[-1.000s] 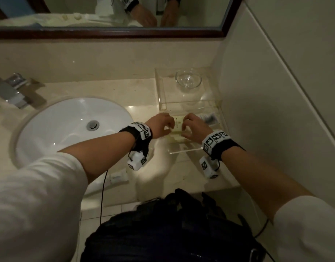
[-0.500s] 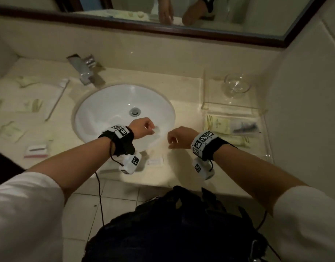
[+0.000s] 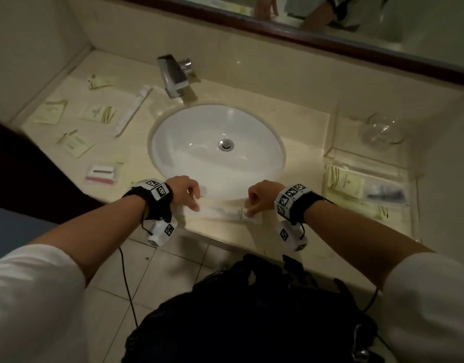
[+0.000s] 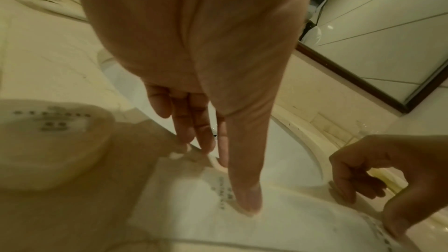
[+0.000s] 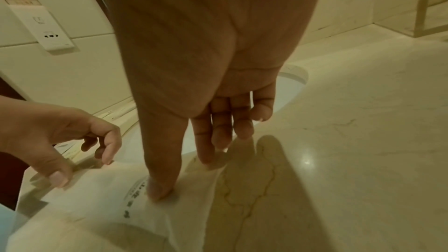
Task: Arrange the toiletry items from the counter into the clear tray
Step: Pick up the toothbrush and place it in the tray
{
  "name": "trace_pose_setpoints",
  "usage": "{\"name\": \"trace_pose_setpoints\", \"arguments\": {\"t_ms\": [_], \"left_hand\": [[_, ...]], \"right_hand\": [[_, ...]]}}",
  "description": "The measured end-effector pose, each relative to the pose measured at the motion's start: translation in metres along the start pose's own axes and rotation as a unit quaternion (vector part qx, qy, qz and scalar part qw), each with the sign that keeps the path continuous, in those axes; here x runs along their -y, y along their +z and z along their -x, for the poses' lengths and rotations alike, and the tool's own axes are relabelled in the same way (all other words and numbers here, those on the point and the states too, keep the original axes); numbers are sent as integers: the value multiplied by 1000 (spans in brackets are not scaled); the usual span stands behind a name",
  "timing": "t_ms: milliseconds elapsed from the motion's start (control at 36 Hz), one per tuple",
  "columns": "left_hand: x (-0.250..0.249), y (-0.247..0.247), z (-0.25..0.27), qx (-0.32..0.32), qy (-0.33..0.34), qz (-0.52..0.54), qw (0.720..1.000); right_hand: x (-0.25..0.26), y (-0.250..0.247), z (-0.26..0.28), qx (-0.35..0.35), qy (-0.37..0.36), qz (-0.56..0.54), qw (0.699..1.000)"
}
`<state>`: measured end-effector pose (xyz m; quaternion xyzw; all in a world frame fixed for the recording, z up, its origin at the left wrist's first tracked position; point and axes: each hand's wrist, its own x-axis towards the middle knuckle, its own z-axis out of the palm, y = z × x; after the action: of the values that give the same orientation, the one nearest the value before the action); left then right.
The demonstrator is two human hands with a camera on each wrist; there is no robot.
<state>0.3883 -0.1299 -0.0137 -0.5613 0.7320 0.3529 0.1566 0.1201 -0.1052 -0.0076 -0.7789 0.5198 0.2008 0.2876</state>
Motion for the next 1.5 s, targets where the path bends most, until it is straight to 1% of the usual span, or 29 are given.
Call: {"name": "trace_pose_setpoints", "arguments": {"t_ms": [111,278,639,778,1000,1139,1333,1389,1500], "left_hand": [[2,2,1,-31,22,-43,998],[8,4,4,-27,38,-89,995],[8,9,4,-18,48,-87,995],[5,8,7,-13,46,-88,995],[5,6,9,-5,33,-43,999],[6,6,8,-4,22,-28,999],[9,3,6,-18,12,16,1000],[10,1,6,-11,9,44,999],[16,-5,4,11,25,96,995]], "right_hand": [[2,-1,-2,14,1,-1,1000],[3,4,-3,22,-5,-12,1000],[-1,9,-2,15,-27,-35,999],[-3,11,0,2,-35,-53,998],[-1,10,0,-9,-14,-24,1000],[-5,8,4,-23,-6,-95,995],[-9,9,7,-31,-6,-137,990],[-12,10,7,-31,2,-148,989],[-20,7,8,-36,8,-186,982]]}}
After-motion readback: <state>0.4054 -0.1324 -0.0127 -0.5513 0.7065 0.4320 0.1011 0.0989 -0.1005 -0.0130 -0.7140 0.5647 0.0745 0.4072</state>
